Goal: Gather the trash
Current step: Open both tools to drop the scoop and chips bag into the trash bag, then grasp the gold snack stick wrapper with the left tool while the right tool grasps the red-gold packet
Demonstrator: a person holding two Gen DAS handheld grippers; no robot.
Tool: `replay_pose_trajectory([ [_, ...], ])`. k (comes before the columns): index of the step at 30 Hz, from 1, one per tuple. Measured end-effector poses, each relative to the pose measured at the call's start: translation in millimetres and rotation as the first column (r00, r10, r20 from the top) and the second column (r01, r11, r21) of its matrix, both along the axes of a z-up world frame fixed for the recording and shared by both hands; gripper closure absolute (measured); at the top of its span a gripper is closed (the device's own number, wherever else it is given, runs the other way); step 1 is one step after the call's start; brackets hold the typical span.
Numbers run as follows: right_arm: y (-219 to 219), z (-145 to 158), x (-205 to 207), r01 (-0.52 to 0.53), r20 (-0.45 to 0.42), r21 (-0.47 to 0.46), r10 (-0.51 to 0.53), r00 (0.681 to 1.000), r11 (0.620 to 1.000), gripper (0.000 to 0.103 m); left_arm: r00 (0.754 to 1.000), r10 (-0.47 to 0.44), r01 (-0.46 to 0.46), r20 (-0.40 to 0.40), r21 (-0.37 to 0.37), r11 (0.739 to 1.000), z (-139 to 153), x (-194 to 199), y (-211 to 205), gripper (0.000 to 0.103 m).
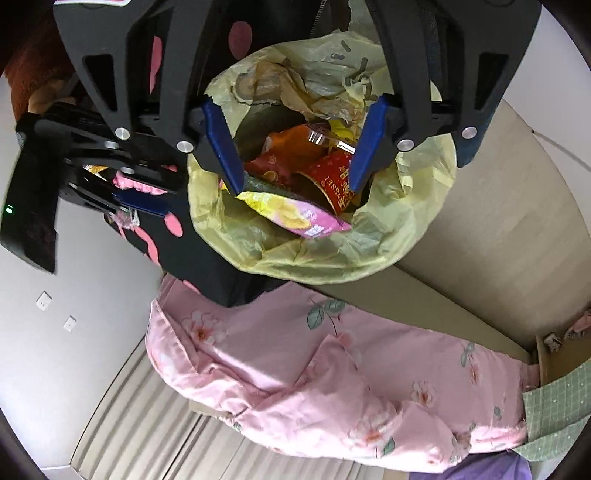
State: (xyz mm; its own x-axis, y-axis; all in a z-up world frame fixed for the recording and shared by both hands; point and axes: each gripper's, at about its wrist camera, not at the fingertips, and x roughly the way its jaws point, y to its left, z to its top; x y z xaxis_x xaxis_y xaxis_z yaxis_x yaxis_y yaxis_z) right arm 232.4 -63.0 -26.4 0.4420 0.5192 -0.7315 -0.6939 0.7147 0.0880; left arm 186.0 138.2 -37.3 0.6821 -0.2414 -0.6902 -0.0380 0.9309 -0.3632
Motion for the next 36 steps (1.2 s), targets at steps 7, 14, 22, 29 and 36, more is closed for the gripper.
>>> replay_pose_trajectory([
  [7, -112, 48, -44, 0.218, 0.168, 0.084, -0.230, 0.959, 0.972, 0.057, 0.987, -0.149, 0.147, 0.066, 0.032, 0.989, 21, -7, -55, 0.047],
  [14, -239, 53, -89, 0.405, 0.199, 0.152, -0.430, 0.881, 0.901, 0.052, 0.922, -0.374, 0.368, 0.104, 0.075, 0.927, 22, -2, -159, 0.047],
  [22, -310, 20, -135, 0.500, 0.192, 0.076, -0.505, 0.842, 0.863, 0.049, 0.816, -0.571, 0.555, 0.088, 0.152, 0.818, 15, -6, -259, 0.047],
  [29, -337, -2, -135, 0.564, 0.151, 0.080, -0.569, 0.808, 0.822, 0.049, 0.726, -0.684, 0.649, 0.071, 0.259, 0.715, 7, 19, -330, 0.047],
  [36, -332, -15, -124, 0.583, 0.154, 0.043, -0.582, 0.799, 0.811, 0.049, 0.711, -0.703, 0.692, -0.023, 0.204, 0.693, -18, 50, -358, 0.054],
])
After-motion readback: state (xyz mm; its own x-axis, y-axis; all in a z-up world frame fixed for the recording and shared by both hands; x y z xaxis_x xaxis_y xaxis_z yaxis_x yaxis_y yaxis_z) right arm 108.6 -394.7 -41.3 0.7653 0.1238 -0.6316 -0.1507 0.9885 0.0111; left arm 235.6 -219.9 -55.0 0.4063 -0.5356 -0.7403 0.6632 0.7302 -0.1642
